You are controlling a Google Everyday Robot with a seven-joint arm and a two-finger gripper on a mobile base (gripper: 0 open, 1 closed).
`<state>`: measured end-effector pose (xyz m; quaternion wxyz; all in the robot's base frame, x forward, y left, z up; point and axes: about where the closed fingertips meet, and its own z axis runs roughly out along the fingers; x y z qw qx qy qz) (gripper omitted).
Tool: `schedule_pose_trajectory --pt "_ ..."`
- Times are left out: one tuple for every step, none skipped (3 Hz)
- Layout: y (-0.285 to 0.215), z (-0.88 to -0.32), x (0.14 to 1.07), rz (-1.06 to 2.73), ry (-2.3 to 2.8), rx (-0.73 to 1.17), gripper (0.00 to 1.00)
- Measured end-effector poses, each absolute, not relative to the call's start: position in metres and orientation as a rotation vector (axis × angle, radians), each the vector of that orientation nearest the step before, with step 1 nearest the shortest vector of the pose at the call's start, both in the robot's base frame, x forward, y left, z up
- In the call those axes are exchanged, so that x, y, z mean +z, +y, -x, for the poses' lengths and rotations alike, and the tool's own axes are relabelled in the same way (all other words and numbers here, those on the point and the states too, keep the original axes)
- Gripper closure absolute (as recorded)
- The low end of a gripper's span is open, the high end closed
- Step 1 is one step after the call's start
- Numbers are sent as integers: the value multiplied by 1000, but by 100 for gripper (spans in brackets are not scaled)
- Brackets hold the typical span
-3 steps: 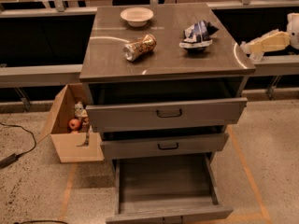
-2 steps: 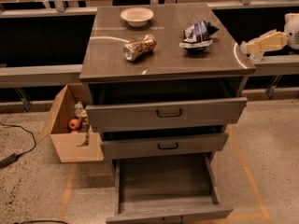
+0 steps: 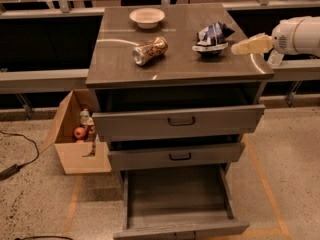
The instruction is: Place blue chip bag into bottom drawer
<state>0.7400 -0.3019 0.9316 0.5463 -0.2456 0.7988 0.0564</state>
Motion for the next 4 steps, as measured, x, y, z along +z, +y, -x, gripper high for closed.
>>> schedule_pose_trajectory --pt "-275 -777 917 525 1886 164 0" --pt "-245 -807 906 507 1884 225 0" --pt "-219 -821 899 517 1885 290 0" --pt "-204 -830 891 514 1887 329 14"
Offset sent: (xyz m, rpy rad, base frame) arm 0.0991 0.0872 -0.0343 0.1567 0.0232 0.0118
